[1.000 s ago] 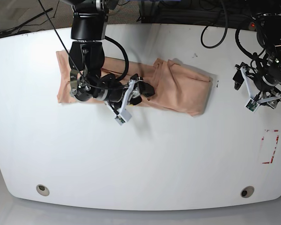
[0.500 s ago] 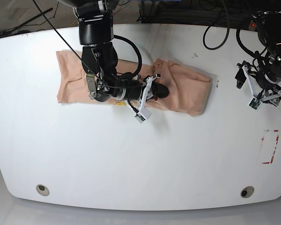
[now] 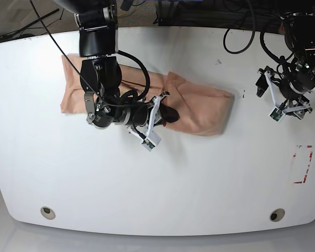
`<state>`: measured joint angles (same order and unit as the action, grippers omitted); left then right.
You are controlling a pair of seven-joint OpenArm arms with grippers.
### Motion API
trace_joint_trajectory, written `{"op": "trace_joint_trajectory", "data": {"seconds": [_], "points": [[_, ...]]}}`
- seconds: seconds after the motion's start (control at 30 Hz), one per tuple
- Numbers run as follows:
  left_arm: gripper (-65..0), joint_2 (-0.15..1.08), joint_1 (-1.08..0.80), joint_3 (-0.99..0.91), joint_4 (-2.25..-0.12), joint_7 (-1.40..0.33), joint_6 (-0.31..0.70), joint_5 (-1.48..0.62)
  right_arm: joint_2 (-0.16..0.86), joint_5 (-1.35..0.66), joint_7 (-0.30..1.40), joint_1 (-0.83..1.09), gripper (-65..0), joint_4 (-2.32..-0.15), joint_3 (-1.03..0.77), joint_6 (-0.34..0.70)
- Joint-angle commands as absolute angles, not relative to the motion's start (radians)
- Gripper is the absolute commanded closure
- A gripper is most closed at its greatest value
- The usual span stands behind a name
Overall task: Fold the T-shirt properly
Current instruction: 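Fold the strip end over toward the right gripper with the left gripper, then grasp both ends of the folded shirt and straighten it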
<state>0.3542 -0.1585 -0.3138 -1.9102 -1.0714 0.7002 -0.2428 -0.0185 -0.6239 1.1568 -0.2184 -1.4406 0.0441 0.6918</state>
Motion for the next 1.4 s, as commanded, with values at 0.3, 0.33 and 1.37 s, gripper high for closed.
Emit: {"op": "trace_joint_trajectory", "data": {"seconds": [0.3, 0.33, 1.37], "points": [[-51.1, 0.369, -0.139, -0.282, -1.928, -1.058, 0.698, -0.243, 0.056, -0.628, 1.101, -0.251, -2.5, -1.356, 0.004, 0.698], [-51.1, 0.369, -0.139, -0.268, -1.929, -1.058, 0.698, -0.243, 0.061, -0.628, 1.089, -0.251, -4.6, -1.346, 0.005, 0.698], [-46.0, 0.11, 0.107, 0.073, -1.738, -1.056, 0.698, -0.073, 0.143, -0.684, 1.313, -0.116, -38.5, -1.609, -0.627, 0.698]]}}
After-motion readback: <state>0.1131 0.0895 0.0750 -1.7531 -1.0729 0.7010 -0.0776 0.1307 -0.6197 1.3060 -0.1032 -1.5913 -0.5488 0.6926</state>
